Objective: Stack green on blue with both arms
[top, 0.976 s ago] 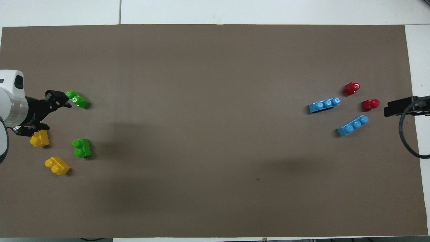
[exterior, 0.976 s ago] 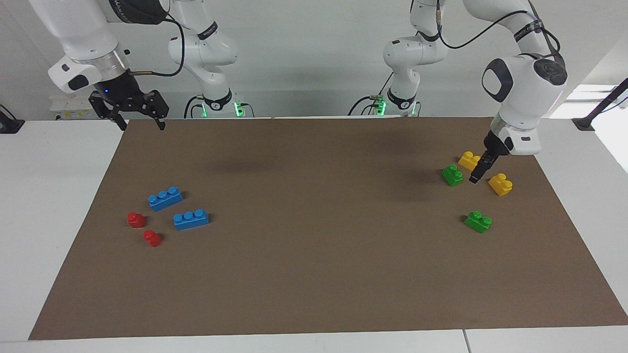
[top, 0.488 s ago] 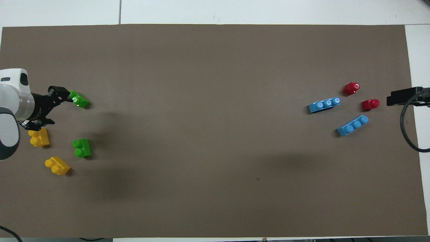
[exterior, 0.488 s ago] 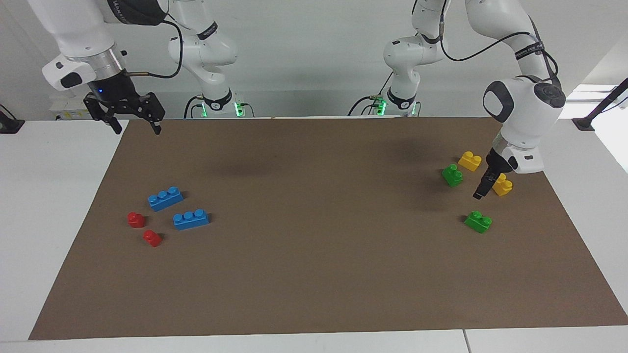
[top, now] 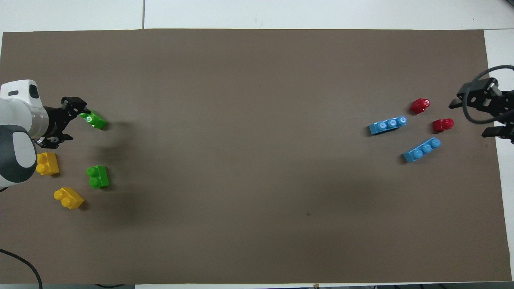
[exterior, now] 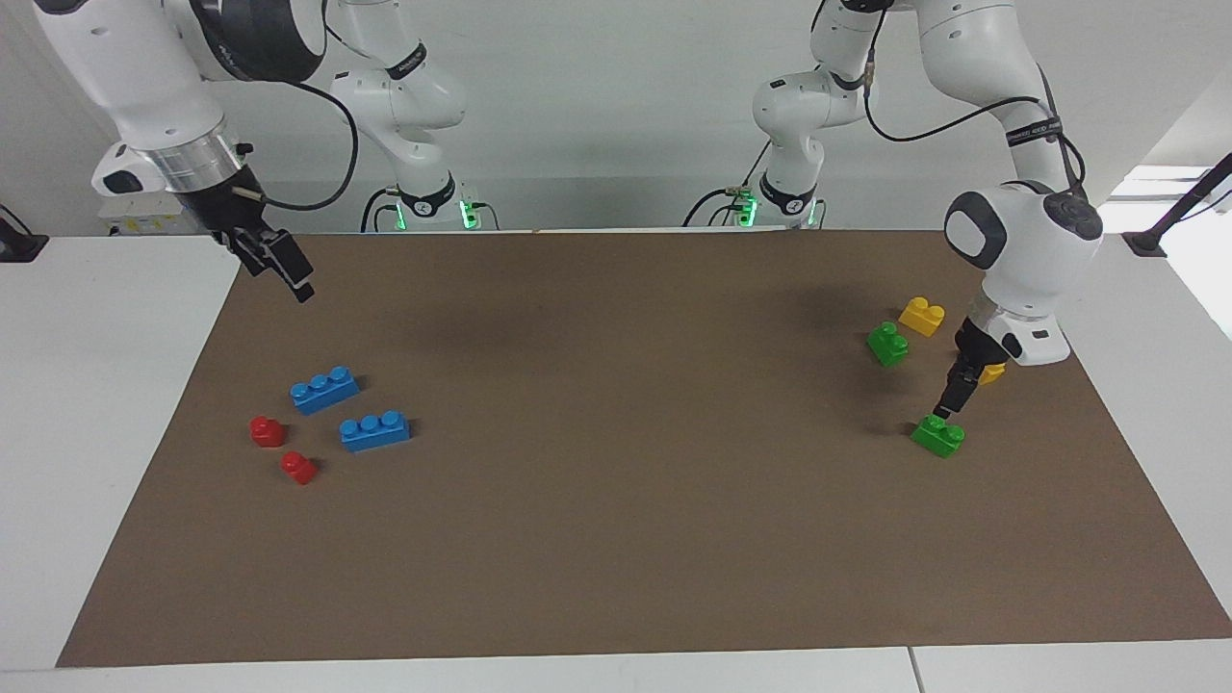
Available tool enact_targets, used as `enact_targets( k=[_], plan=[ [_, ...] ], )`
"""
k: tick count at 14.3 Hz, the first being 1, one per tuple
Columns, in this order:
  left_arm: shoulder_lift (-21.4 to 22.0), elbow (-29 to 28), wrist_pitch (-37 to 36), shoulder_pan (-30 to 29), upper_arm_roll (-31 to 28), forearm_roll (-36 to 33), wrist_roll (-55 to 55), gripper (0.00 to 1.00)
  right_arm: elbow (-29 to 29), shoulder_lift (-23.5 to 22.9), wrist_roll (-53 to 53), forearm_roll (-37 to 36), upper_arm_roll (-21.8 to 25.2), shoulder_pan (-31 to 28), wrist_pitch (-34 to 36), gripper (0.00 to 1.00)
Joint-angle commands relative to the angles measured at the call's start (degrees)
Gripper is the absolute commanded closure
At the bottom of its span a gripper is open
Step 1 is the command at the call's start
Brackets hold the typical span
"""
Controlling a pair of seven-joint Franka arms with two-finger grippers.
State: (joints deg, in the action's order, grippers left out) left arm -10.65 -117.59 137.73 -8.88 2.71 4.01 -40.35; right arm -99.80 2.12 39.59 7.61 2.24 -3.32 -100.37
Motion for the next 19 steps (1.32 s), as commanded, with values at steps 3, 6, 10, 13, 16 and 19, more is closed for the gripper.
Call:
enact_targets(
  k=[3, 6, 10, 13, 16, 19],
  plan=[
    [-6.2, 6.0, 1.2, -0.6, 0.4, 0.7, -1.0, 0.00, 1.1, -7.3, 13.8, 11.0, -0.3, -3.8, -1.8, 0.04],
    [-8.5, 7.7, 0.5, -0.4, 0.3, 0.2, -1.2, 0.00, 4.8, -13.5, 14.6, 12.3, -0.3, -4.8, -1.8, 0.05],
    [-10.9, 10.4, -3.7, -0.2, 0.2, 0.3, -2.8, 0.00, 5.8, -18.8, 14.6, 13.0, -0.3, -4.7, -4.6, 0.06],
    [-11.1, 9.7, -4.3, -0.1, 0.2, -0.1, -3.9, 0.00, 5.1, -21.0, 14.6, 14.4, -0.3, -4.8, -6.4, 0.06],
    [-11.3, 9.8, -4.0, -0.2, 0.2, -0.2, -4.1, 0.00, 4.8, -23.2, 14.6, 16.5, -0.3, -4.9, -6.8, 0.06],
    [-12.5, 10.5, -3.8, -0.1, 0.2, -0.2, -4.0, 0.00, 3.7, -24.1, 14.7, 17.4, -0.3, -5.2, -7.3, 0.06]
  ],
)
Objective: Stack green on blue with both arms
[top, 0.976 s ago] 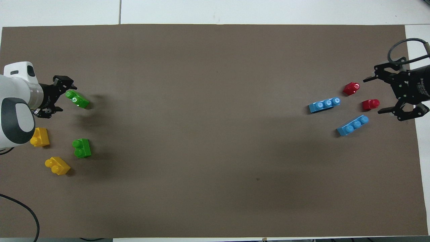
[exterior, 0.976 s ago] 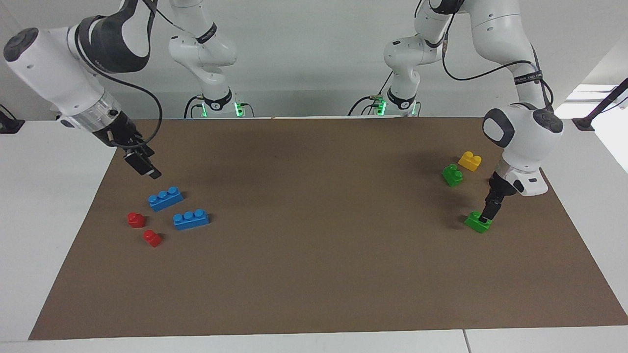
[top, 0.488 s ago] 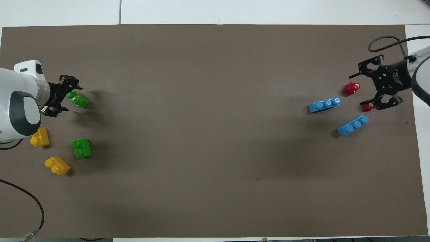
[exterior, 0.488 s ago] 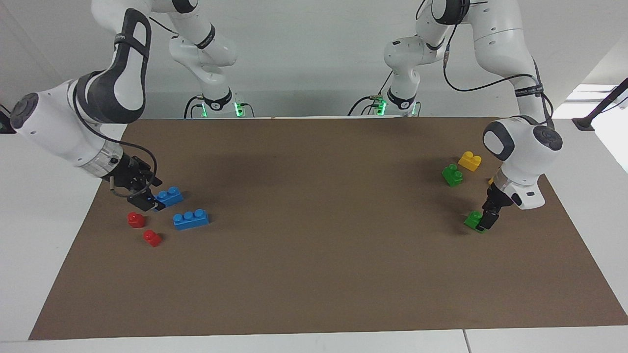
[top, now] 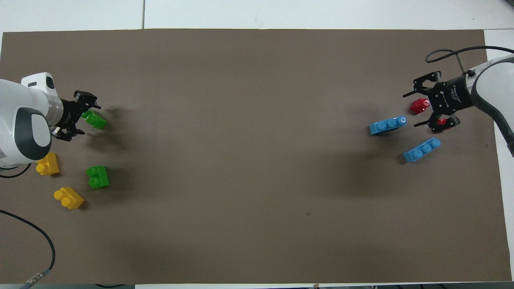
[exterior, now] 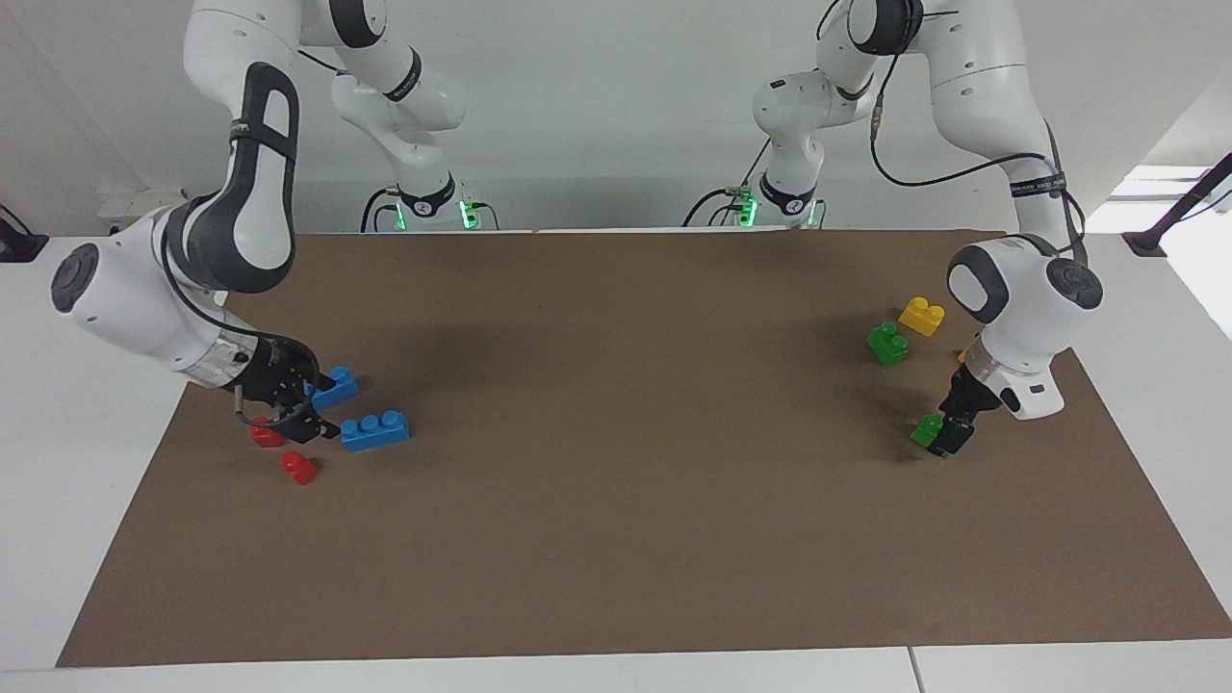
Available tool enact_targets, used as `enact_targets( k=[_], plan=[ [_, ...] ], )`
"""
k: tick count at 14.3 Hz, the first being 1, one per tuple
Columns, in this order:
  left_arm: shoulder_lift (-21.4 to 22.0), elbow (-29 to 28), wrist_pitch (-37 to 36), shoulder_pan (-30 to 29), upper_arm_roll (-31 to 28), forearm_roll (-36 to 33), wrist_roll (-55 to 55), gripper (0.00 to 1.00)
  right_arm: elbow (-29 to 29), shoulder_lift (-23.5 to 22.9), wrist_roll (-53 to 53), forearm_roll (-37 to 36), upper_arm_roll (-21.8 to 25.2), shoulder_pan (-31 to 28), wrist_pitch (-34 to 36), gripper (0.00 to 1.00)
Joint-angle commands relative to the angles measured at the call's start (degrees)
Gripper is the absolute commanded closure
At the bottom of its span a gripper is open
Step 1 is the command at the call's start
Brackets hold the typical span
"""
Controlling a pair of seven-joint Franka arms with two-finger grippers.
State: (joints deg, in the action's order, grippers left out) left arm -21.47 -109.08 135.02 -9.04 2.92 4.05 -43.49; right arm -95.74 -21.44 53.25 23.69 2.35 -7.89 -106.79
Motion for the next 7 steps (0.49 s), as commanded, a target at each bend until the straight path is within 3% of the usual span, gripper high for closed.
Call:
enact_targets(
  k=[1, 7],
  plan=[
    [-2.4, 2.8, -1.2, -0.1, 0.0, -1.1, -0.9, 0.00, -1.4, -0.8, 1.6, 1.4, -0.4, -0.6, -2.0, 0.06],
    [-3.5, 4.6, -1.2, -0.5, 0.0, -2.1, -0.8, 0.00, -7.0, -0.6, 2.2, 2.6, -0.4, -0.2, -7.7, 0.06]
  ],
)
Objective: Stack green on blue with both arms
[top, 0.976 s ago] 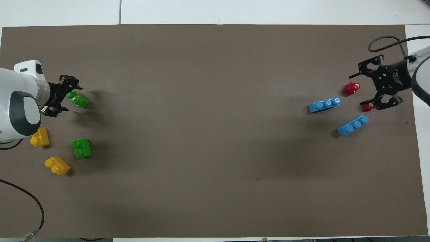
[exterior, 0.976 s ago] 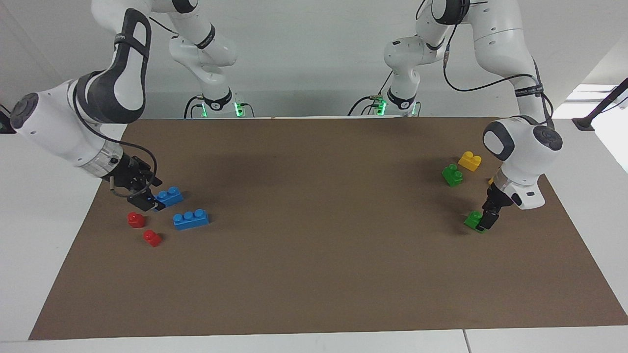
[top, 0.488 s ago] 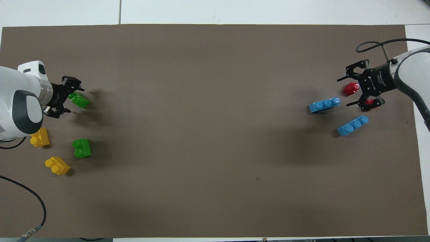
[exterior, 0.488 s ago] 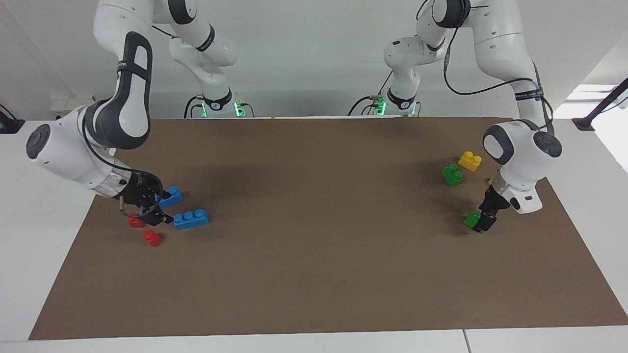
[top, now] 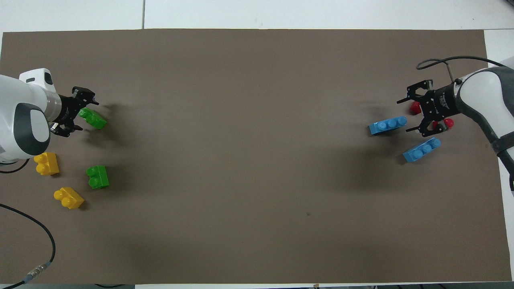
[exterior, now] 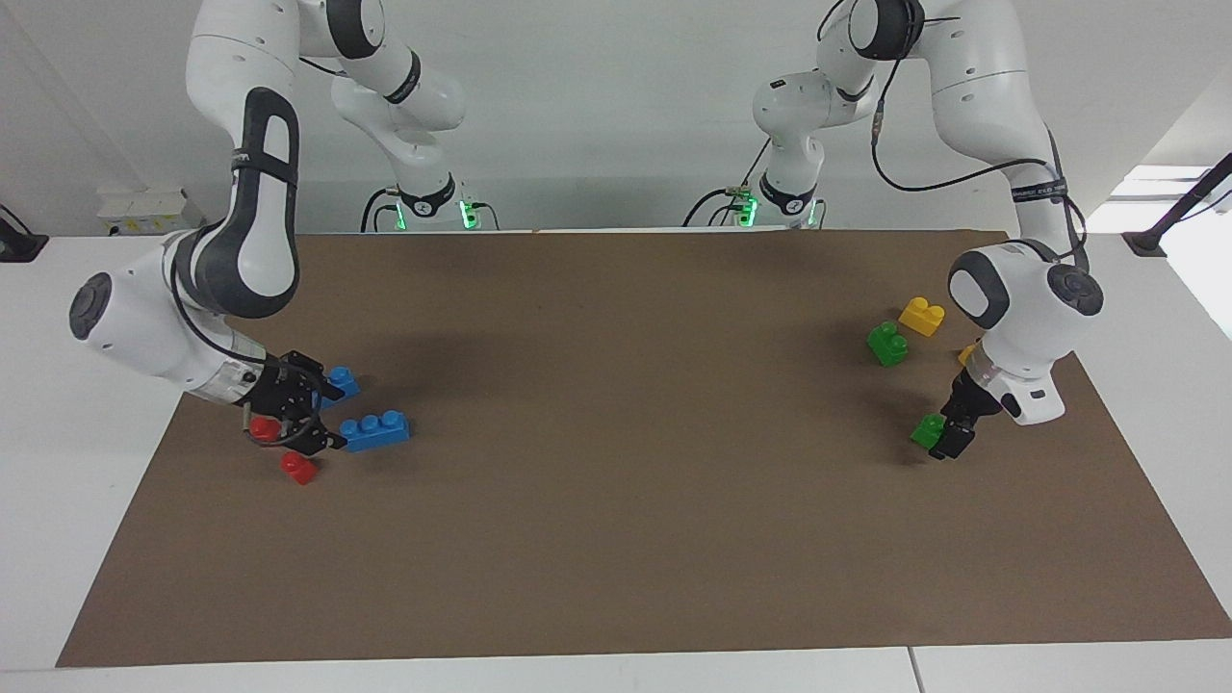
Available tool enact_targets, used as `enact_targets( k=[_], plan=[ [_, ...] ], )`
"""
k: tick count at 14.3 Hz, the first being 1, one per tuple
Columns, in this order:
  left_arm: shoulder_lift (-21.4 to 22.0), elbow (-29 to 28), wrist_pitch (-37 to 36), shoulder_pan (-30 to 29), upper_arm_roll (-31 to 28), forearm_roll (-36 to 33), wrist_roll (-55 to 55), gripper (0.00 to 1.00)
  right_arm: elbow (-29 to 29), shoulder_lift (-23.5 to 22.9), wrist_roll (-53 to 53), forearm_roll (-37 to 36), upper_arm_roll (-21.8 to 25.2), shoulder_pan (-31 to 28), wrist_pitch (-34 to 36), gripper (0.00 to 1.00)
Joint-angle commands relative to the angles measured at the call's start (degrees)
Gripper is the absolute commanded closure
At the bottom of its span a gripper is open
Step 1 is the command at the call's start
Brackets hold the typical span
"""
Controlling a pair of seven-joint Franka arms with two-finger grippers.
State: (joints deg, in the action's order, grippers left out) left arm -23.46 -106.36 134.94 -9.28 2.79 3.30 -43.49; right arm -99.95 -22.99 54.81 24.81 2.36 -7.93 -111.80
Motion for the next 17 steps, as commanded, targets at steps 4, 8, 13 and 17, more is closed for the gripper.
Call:
enact_targets(
  k=[4, 8, 13, 17],
  plan=[
    [-1.4, 1.5, -1.0, -0.3, 0.1, -1.5, -0.8, 0.01, -5.2, 1.0, -0.9, 1.4, -0.5, -0.2, -5.2, 0.06],
    [-1.4, 1.8, -1.7, -0.3, 0.0, -1.5, -0.8, 0.10, -7.3, 0.9, -2.7, 1.5, -0.5, 0.0, -8.7, 0.06],
    [-1.6, 4.7, -7.0, -0.3, 0.0, -2.3, -0.6, 0.10, -8.7, 0.9, -3.7, 1.9, -0.5, -0.2, -11.2, 0.24],
    [-2.3, 4.7, -7.1, -0.3, 0.0, -2.2, -0.7, 0.10, -8.8, 1.0, -5.4, 3.1, -0.5, -0.4, -11.2, 0.62]
  ],
)
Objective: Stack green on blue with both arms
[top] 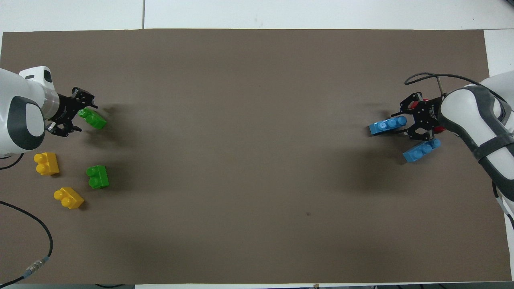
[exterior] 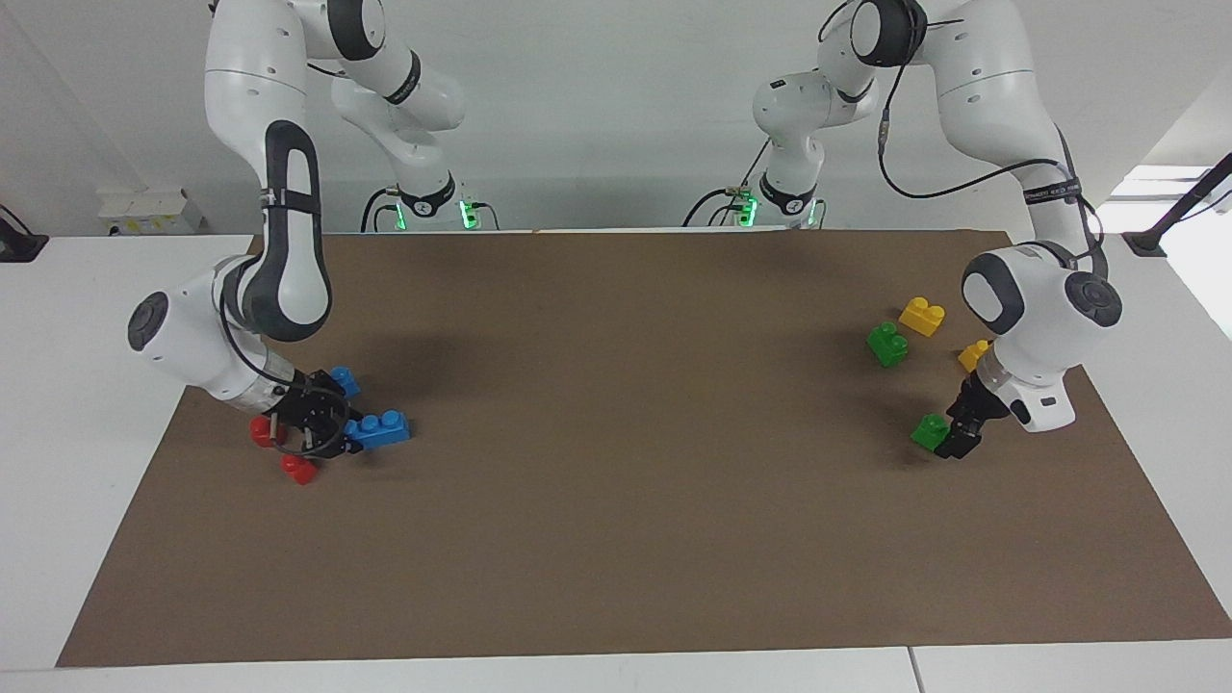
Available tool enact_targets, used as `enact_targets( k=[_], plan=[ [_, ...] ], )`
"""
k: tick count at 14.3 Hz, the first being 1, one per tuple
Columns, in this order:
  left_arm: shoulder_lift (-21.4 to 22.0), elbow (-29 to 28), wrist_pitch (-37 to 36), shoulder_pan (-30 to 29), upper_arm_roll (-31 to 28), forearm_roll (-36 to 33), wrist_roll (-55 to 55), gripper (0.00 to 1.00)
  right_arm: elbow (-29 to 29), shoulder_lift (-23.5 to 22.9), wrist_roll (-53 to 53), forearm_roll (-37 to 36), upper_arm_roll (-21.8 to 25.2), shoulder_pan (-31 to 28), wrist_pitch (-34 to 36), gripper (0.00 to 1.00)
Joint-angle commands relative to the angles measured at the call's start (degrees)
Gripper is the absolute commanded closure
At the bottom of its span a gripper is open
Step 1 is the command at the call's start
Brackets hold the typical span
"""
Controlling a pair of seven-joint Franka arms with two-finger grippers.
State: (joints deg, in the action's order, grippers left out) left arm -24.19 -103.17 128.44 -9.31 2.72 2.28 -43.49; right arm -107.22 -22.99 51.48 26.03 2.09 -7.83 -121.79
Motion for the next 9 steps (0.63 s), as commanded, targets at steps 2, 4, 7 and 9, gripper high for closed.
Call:
enact_targets(
  k=[2, 4, 7, 9],
  plan=[
    [-1.6, 1.5, -0.2, -0.3, 0.1, -1.1, -0.8, 0.10, -1.4, 0.9, -2.1, 1.9, -0.2, -0.4, -1.3, 0.79],
    [-1.6, 1.2, 0.0, -0.3, 0.1, -1.1, -0.8, 0.10, -1.1, 1.0, -2.3, 2.1, -0.3, -0.5, -0.6, 1.00],
    [-1.6, 1.2, 0.5, -0.3, 0.1, -1.1, -0.8, 0.17, 0.2, 0.8, -4.6, 3.3, -0.3, -0.3, -0.6, 1.00],
    [-1.6, 1.2, 1.2, -0.3, 0.1, -1.1, -0.7, 0.28, 2.7, 1.0, -3.6, 3.8, -0.5, 0.1, 2.2, 1.00]
  ],
)
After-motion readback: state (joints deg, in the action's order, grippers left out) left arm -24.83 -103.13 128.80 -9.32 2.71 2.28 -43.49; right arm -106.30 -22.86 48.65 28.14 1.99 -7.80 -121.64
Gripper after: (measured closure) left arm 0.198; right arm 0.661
